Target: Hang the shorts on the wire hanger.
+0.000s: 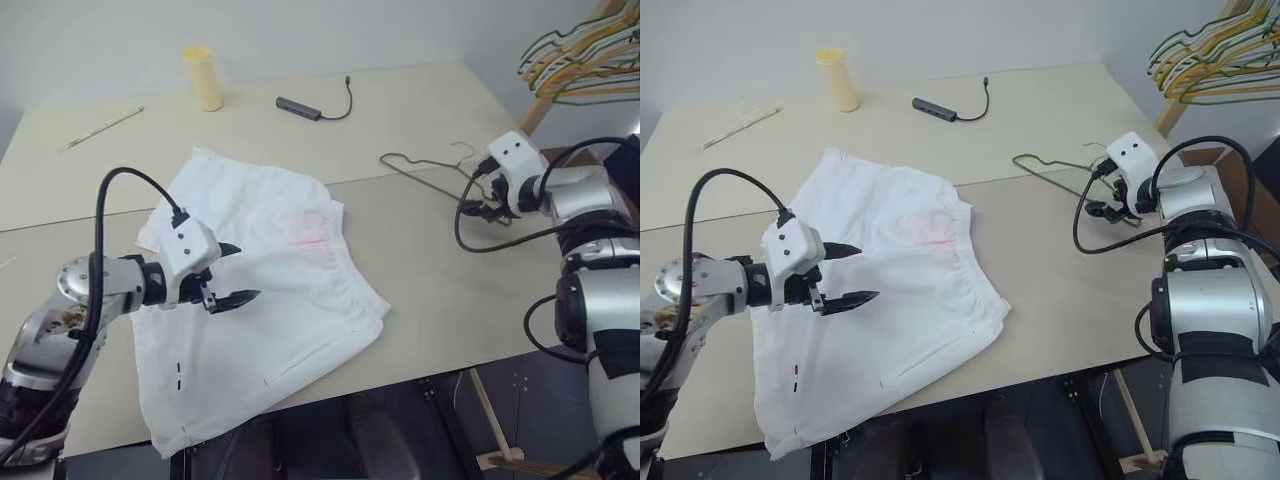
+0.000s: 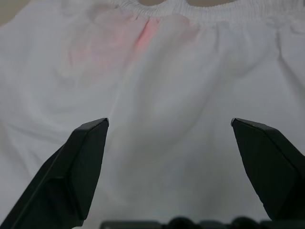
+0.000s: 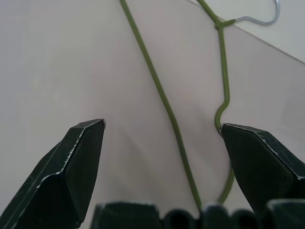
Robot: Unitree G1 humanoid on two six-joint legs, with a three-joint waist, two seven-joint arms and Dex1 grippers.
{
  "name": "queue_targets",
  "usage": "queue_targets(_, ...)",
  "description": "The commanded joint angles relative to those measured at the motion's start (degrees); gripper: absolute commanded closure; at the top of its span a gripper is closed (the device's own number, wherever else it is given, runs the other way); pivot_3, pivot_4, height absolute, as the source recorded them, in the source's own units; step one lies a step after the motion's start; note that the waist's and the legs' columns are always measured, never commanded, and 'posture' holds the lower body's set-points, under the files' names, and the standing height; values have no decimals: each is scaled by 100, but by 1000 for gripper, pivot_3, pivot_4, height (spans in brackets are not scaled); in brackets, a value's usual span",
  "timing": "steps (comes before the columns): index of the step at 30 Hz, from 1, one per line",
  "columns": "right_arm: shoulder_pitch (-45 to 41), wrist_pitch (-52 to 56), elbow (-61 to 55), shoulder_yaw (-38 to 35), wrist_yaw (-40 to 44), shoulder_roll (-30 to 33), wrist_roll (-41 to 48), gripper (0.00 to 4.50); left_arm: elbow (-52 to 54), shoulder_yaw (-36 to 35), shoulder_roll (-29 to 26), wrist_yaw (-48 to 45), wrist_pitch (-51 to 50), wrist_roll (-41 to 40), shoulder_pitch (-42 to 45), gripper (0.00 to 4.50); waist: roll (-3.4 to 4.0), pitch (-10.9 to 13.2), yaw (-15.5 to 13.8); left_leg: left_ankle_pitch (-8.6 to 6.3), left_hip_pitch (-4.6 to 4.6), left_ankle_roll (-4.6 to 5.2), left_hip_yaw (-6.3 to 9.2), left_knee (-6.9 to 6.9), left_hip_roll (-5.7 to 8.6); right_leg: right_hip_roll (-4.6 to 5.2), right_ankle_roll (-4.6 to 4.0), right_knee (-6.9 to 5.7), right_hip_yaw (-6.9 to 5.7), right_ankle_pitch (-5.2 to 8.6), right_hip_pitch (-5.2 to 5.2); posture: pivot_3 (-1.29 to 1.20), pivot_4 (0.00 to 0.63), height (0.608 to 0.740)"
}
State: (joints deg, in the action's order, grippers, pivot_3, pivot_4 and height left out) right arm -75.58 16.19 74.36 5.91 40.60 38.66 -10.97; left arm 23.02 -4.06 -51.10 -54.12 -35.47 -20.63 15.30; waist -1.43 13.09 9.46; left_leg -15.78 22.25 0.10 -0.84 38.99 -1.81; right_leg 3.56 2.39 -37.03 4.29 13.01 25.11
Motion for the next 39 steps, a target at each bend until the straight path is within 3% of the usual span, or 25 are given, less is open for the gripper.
queue_targets(1, -224, 139, 57, -314, -378, -27, 187, 45, 343, -282, -7, 139, -77, -157, -109, 14, -2, 8, -17, 0, 1, 0, 1, 0, 0, 0, 0, 0, -1, 0, 1, -91, 268, 740)
queue_targets(23, -230, 910, 269, -1374, -1090, -320, 788, 45, 1393, -708, -57, 792, -400, -275, -1222, 14, -1, 158, -200, 1, 11, -2, 9, -2, -3, -2, -4, 11, -12, -6, 5, -32, 281, 740)
queue_targets(39, -92, 692, 290, -1390, -1373, -447, 677, 45, 1657, -895, -127, 955, -429, -183, -1673, 14, -1, 158, -398, 1, 17, -2, 5, -2, -3, -2, -5, 21, -19, -6, 6, -1, 254, 740)
